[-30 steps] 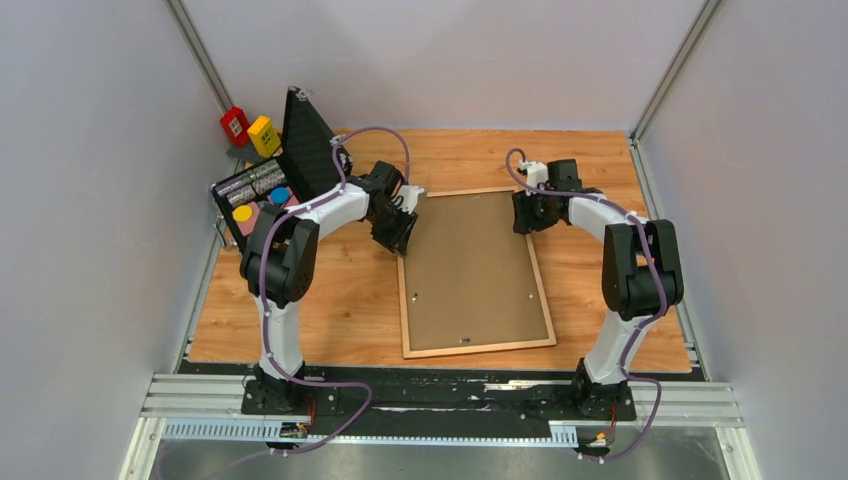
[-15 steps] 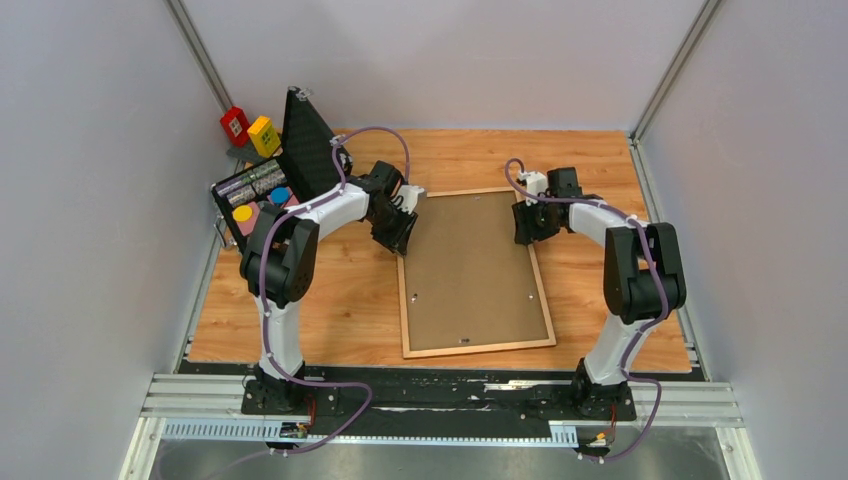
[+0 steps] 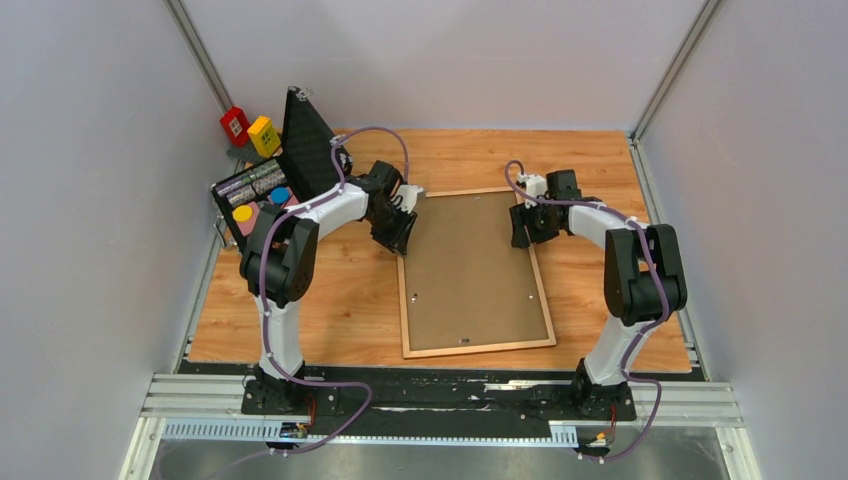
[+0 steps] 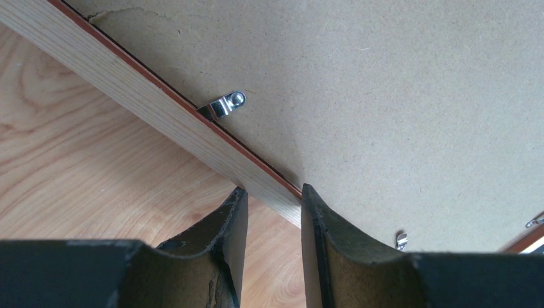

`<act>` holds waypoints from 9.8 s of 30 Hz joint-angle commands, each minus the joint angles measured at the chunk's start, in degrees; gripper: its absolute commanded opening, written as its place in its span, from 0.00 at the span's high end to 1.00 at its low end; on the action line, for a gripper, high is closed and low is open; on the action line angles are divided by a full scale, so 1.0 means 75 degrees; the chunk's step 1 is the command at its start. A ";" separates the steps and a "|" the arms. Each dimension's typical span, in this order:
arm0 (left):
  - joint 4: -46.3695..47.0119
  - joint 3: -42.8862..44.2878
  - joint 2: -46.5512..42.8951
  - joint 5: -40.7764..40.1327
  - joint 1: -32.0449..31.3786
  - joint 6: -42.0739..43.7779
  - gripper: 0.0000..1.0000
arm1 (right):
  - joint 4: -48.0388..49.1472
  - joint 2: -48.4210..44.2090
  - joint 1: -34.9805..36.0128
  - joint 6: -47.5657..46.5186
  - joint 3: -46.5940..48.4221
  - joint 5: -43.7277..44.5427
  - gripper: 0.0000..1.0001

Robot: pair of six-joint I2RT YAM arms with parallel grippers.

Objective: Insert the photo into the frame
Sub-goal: Install the photo frame at the center of the board.

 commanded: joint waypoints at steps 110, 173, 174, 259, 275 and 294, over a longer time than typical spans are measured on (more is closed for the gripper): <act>0.0280 -0.0142 0.0041 -0.0226 0.0043 0.0133 0.60 | -0.2569 -0.2205 0.0185 -0.1643 -0.1399 -0.0305 0.46; -0.0109 -0.1074 -0.1284 0.1049 0.0077 0.0277 0.00 | -0.1133 0.0213 -0.0406 0.1584 0.0671 0.0329 0.90; -0.0111 -0.1089 -0.1308 0.1041 0.0041 0.0317 0.00 | -0.1133 0.0305 -0.0463 0.1690 0.0744 0.0288 0.98; 0.0613 -0.1384 -0.0827 -0.1318 -0.1937 0.0080 0.37 | -0.0691 0.0540 -0.2007 0.2113 0.0630 -0.1643 0.45; 0.0388 -0.1061 -0.0740 -0.1426 -0.1924 0.0201 0.36 | -0.0456 0.0727 -0.1195 0.2200 0.0942 0.0946 1.00; 0.0128 -0.0652 -0.0208 -0.1078 -0.1857 0.0297 0.18 | -0.0325 0.1227 -0.1664 0.3172 0.1373 0.0410 1.00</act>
